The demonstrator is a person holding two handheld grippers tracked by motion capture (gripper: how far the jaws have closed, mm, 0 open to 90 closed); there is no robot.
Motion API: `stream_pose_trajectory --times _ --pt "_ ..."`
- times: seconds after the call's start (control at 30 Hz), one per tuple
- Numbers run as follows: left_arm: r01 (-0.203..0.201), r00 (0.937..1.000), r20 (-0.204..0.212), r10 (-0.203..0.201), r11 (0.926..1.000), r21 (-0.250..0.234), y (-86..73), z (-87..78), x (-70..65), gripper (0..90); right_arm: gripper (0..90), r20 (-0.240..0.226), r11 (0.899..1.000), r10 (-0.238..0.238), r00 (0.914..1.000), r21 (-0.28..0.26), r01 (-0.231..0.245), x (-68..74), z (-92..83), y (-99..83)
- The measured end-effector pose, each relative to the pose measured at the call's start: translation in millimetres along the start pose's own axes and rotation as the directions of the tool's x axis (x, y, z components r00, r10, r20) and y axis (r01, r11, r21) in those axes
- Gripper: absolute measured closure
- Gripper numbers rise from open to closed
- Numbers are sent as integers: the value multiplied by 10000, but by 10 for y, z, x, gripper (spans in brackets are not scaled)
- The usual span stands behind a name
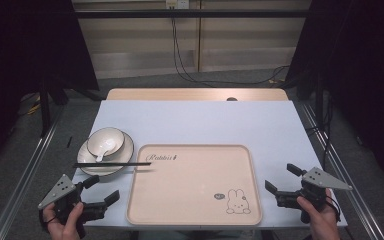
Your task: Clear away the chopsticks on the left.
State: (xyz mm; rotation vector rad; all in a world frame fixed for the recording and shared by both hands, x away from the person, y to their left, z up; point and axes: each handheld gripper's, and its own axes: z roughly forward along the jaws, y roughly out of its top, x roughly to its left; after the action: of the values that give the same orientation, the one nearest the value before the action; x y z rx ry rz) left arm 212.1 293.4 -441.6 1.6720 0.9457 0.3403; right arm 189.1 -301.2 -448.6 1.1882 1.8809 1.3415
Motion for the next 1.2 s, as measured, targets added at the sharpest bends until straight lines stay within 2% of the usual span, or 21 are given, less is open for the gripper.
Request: stream_pose_trajectory --times 0.17,0.33,0.37,0.4,0.43,0.47,0.57,0.67,0.77,0.8,0.83,0.87,0.9,0.97,1.07,1.17,1.2 --pt "-81 9999 116 81 10000 41 4 -13 3 28 22 152 9999 -21 9999 -131 23 -30 -36 4" --pt "-190 9998 92 188 9997 138 13 -12 5 31 18 -5 10000 12 10000 -22 -12 -35 -36 -1" --pt "-361 9976 605 342 9989 304 24 -1 -2 44 18 -32 10000 -27 10000 -53 26 -28 -36 1" --pt "-647 9953 751 612 9969 449 26 -5 -1 45 17 -96 10000 -1 10000 -73 1 -24 -38 3" --pt "-689 9960 593 662 9966 445 29 2 -27 44 17 -143 10000 -46 9999 -76 45 -23 -36 3" --pt "-721 9939 867 685 9966 398 38 11 -22 41 17 -110 10000 -75 9999 -63 75 -19 -34 5" --pt "-838 9927 913 794 9954 458 77 13 -8 43 17 -160 9999 -55 9999 -90 53 -16 -32 7" --pt "-578 9934 1021 520 9968 544 135 12 43 48 17 -132 9999 -58 9999 -101 57 -21 -38 6" --pt "-750 9936 908 676 9940 800 156 3 106 47 17 -66 9999 -29 10000 -114 29 -24 -45 6" --pt "-775 9925 1014 681 9928 910 153 0 134 47 17 -68 9999 -14 10000 -126 14 -25 -47 6" --pt "-812 9880 1407 638 9892 1221 151 -10 161 45 17 -89 9999 -32 10000 -132 31 -27 -48 7" --pt "-859 9863 1535 611 9832 1609 148 -21 188 108 17 -90 9999 -38 10000 -140 37 -29 -48 7" --pt "-935 9864 1495 683 9812 1688 141 -25 190 154 18 -86 9999 -49 10000 -142 47 -29 -47 8" --pt "-985 9864 1468 743 9813 1654 141 -37 203 93 18 -90 9999 -42 10000 -162 41 -28 -48 8" --pt "-1060 9866 1383 865 9843 1409 183 -58 269 85 19 -128 9998 29 9999 -206 -31 -31 -47 10" --pt "-1167 9868 1278 994 9837 1364 238 -58 352 71 18 -123 9997 60 9999 -244 -63 -30 -52 12" --pt "-1258 9853 1338 1060 9808 1492 262 -53 386 71 18 -129 9996 49 9999 -266 -52 -31 -53 13"
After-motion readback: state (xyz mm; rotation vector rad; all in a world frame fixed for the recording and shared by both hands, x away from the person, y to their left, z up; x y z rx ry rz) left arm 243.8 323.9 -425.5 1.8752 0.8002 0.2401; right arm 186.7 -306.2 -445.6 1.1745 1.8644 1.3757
